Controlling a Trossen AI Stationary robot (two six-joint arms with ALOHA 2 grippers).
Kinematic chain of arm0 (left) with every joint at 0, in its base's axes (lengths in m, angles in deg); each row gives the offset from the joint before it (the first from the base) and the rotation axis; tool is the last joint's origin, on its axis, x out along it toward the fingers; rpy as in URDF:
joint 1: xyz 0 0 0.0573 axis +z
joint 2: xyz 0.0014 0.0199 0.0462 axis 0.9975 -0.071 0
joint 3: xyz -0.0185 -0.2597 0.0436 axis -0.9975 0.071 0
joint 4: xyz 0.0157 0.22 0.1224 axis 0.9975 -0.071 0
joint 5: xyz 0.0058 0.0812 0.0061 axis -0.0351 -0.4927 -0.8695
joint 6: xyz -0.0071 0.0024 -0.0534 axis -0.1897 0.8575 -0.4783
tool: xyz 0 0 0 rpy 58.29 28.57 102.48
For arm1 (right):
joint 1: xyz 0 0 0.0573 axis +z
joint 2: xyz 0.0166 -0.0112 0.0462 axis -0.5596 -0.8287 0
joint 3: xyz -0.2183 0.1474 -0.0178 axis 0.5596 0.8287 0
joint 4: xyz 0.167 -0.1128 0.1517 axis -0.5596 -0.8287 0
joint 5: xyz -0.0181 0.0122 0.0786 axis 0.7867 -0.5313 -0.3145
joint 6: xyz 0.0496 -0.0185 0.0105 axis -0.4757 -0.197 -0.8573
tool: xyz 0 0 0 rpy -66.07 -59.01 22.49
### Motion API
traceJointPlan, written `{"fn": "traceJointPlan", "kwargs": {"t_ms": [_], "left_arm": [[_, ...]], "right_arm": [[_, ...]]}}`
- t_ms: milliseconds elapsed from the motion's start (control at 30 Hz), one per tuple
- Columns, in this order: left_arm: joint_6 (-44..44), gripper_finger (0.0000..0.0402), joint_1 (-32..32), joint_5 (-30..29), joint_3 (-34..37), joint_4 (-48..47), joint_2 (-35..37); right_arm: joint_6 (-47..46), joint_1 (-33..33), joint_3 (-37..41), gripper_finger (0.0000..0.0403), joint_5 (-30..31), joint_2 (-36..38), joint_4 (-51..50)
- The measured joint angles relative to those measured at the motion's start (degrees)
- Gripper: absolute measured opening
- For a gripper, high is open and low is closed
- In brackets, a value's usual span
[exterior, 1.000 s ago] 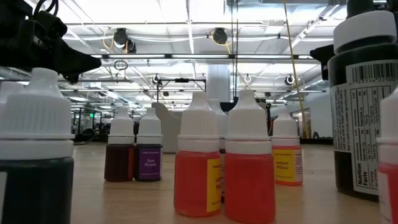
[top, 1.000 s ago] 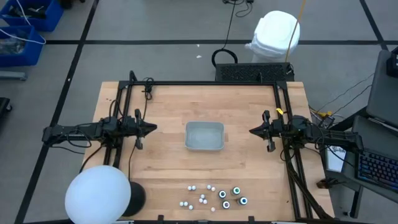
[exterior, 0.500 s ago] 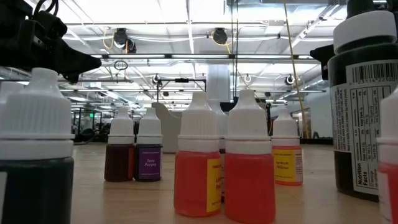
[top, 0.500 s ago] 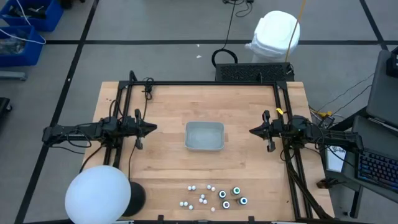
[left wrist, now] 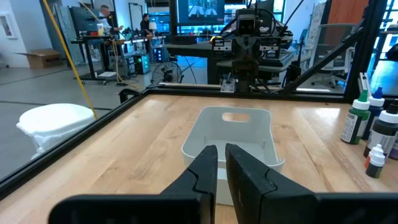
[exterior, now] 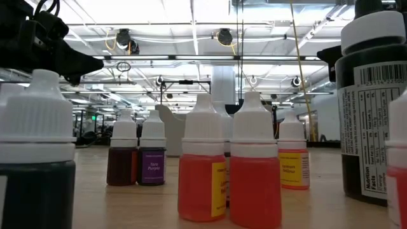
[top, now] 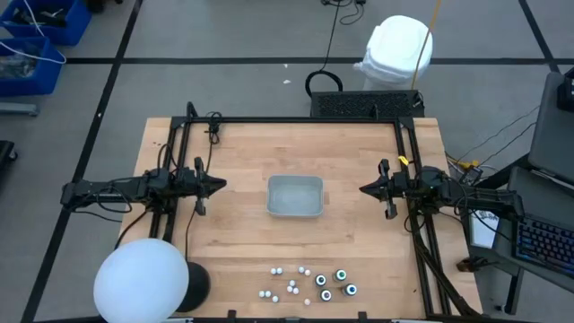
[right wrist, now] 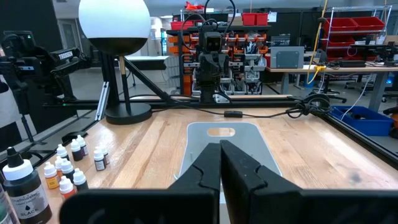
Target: Pick & Place food coloring
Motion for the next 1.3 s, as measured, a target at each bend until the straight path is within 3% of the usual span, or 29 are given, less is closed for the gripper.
{"fn": "traceJointPlan", "kwargs": {"t_ms": [1300], "left_arm": [[0.00, 0.0042, 0.00, 0.01, 0.00, 0.63, -0.01]], "right_arm": [[-1.97, 0.00, 0.01, 0.0000, -0.01, 0.00, 0.58]]}}
